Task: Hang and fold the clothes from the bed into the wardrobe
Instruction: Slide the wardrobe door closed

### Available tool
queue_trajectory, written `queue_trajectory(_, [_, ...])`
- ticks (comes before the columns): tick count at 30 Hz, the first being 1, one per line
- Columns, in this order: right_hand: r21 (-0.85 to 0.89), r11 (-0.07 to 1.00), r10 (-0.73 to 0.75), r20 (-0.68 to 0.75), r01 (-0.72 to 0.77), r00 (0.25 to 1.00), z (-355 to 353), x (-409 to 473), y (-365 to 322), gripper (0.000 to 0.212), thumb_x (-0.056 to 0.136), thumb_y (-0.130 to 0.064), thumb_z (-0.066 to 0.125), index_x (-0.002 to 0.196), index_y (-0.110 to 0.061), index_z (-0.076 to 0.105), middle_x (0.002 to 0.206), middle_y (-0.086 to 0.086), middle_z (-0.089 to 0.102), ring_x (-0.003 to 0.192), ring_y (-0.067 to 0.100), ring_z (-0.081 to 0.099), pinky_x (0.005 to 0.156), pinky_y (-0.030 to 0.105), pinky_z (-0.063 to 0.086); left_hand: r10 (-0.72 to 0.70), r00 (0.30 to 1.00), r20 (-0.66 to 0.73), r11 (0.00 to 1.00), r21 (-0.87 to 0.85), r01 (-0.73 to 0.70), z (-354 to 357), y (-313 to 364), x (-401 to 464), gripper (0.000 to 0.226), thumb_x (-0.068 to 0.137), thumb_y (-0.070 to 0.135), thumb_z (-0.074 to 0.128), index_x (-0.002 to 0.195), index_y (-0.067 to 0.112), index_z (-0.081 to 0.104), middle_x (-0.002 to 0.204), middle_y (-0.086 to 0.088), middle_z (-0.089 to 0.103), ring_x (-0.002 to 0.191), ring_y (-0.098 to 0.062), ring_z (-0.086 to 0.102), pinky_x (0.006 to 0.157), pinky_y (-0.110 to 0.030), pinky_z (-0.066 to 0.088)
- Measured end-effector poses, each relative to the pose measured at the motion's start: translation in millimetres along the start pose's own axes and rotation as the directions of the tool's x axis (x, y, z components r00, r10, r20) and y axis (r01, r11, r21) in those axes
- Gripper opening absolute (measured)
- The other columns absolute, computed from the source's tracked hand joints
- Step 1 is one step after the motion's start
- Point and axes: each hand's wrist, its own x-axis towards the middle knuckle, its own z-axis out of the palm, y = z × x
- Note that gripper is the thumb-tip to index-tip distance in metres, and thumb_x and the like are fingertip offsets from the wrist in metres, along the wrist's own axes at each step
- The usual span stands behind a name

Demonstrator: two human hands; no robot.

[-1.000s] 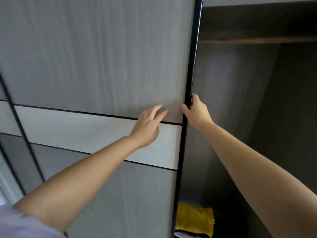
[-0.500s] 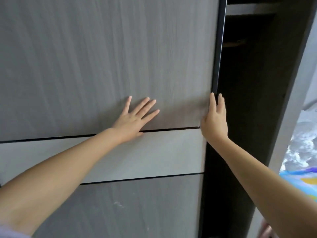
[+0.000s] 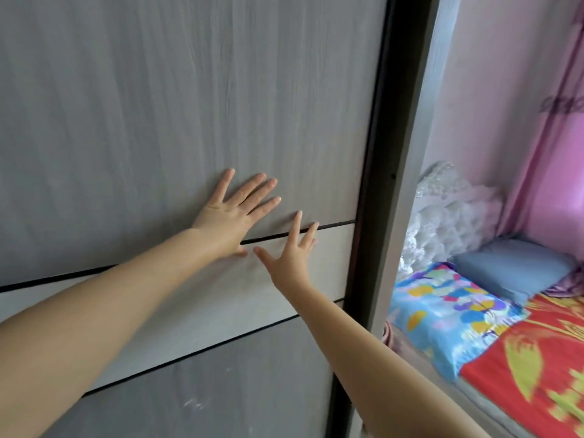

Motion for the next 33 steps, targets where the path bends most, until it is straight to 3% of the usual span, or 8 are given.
queue_trajectory(7, [0.011, 1.000, -0.005, -0.069, 0.005, 0.998, -23, 22, 28, 0.109, 0.082, -0.036, 0.074, 0.149, -0.040, -0.011, 0.154, 0.000, -0.034, 0.144, 0.031, -0.023, 0.116, 0.045, 0.005, 0.028, 1.000, 0.008, 1.000, 0.014, -0.028, -10, 27, 28, 0.122, 0.077, 0.069, 0.057, 0.139, 0.020, -0.036, 0.130, -0.008, -0.058, 0.119, -0.025, -0.054, 0.091, -0.059, -0.035])
queue_trajectory(16, [-0.040, 0.999, -0.016, -0.058, 0.013, 0.998, -48, 39, 42, 0.111, 0.081, -0.039, 0.074, 0.149, -0.039, -0.014, 0.154, 0.003, -0.034, 0.143, 0.034, -0.023, 0.116, 0.048, 0.007, 0.027, 1.000, 0.007, 0.999, 0.040, -0.027, -17, 46, 51, 0.120, 0.077, 0.069, 0.057, 0.145, 0.021, -0.029, 0.131, -0.009, -0.056, 0.123, -0.025, -0.050, 0.093, -0.060, -0.033])
queue_trajectory(23, [-0.168, 0.984, 0.056, 0.013, -0.053, 0.998, -69, 51, 37, 0.112, 0.083, -0.043, 0.070, 0.146, -0.039, -0.023, 0.153, 0.007, -0.035, 0.142, 0.040, -0.022, 0.115, 0.055, 0.009, 0.023, 0.999, 0.036, 0.999, 0.039, -0.024, -24, 50, 57, 0.121, 0.076, 0.069, 0.059, 0.145, 0.022, -0.029, 0.131, -0.008, -0.057, 0.120, -0.025, -0.052, 0.092, -0.058, -0.036])
queue_trajectory(28, [-0.271, 0.961, 0.092, 0.118, -0.057, 0.989, -90, 47, 29, 0.107, 0.087, -0.039, 0.066, 0.145, -0.040, -0.024, 0.154, 0.009, -0.032, 0.146, 0.038, -0.007, 0.114, 0.049, 0.022, 0.020, 0.999, 0.035, 0.998, 0.055, -0.022, -23, 53, 53, 0.116, 0.079, 0.061, 0.061, 0.147, 0.022, -0.025, 0.137, -0.006, -0.053, 0.127, -0.023, -0.048, 0.096, -0.057, -0.032])
queue_trajectory(31, [-0.241, 0.971, 0.061, 0.208, -0.010, 0.976, -115, 40, 15, 0.096, 0.090, -0.037, 0.063, 0.151, -0.034, -0.011, 0.159, 0.008, -0.019, 0.148, 0.029, 0.008, 0.111, 0.034, 0.025, 0.014, 1.000, 0.013, 0.995, -0.102, -0.012, -43, 54, 50, 0.093, 0.090, 0.038, 0.055, 0.152, 0.022, -0.013, 0.153, -0.007, -0.034, 0.141, -0.024, -0.030, 0.107, -0.056, -0.022])
queue_trajectory(33, [-0.193, 0.977, -0.060, 0.172, 0.093, 0.983, -145, 35, 0, 0.076, 0.090, -0.039, 0.063, 0.151, -0.031, 0.019, 0.159, 0.006, 0.017, 0.145, 0.021, 0.023, 0.107, 0.028, 0.028, -0.041, 0.997, -0.071, 0.963, -0.269, 0.020, -34, 72, 21, 0.084, 0.090, 0.031, 0.052, 0.153, 0.019, -0.001, 0.158, -0.012, -0.018, 0.146, -0.027, -0.015, 0.113, -0.056, -0.009])
